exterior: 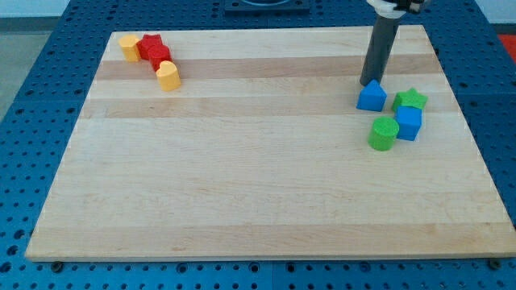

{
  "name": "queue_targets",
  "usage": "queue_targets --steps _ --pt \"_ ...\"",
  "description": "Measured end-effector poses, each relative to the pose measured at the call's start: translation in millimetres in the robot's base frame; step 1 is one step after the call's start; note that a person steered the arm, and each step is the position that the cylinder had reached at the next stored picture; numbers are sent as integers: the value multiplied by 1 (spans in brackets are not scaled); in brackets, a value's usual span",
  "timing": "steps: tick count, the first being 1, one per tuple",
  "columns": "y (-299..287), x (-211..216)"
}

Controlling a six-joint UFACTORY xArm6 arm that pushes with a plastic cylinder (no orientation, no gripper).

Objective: Place arm at the top of the blue triangle

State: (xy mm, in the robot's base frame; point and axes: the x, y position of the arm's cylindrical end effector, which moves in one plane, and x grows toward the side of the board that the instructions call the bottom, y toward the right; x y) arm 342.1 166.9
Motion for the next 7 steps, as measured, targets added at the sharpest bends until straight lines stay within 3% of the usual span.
queue_targets --steps 5,7 --pt "0 31" --pt "-59 3"
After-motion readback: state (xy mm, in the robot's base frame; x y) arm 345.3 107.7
